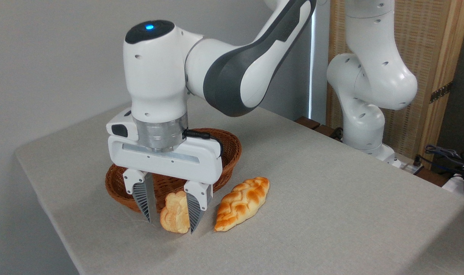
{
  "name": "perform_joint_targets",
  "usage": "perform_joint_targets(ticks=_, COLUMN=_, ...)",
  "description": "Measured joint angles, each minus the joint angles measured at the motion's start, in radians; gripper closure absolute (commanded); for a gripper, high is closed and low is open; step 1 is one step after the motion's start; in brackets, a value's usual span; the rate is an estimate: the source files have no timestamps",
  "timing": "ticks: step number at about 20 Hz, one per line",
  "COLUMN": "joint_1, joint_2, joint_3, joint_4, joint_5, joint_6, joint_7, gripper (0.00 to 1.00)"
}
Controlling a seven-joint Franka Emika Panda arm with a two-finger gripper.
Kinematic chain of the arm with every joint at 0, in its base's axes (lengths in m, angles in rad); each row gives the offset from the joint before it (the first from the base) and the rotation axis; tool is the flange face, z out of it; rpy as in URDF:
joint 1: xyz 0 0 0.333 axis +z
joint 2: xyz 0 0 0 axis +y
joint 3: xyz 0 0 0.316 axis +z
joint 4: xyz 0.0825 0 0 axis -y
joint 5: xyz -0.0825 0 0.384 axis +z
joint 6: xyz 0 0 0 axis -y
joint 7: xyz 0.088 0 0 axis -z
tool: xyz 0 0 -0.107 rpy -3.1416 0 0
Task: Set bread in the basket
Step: 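Lower the gripper around the round roll and close the fingers on it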
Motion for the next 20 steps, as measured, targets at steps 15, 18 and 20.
perform_joint_targets(ticks=15, joint_1=-0.003, joint_2=0.042, joint_3=-0.044, joint_4=-0.016, joint_5=-0.015, joint_6=0.028, joint_7=-0.001, gripper=0.18)
perform_joint_targets(ticks=18, joint_1=-0.003, joint_2=0.042, joint_3=-0.044, joint_4=-0.016, joint_5=-0.015, joint_6=0.028, joint_7=-0.001, gripper=0.39)
perform_joint_targets(ticks=20, joint_1=-0.002, joint_2=0.042, joint_3=-0.044, joint_4=-0.016, joint_5=-0.015, joint_6=0.028, joint_7=-0.001, gripper=0.45)
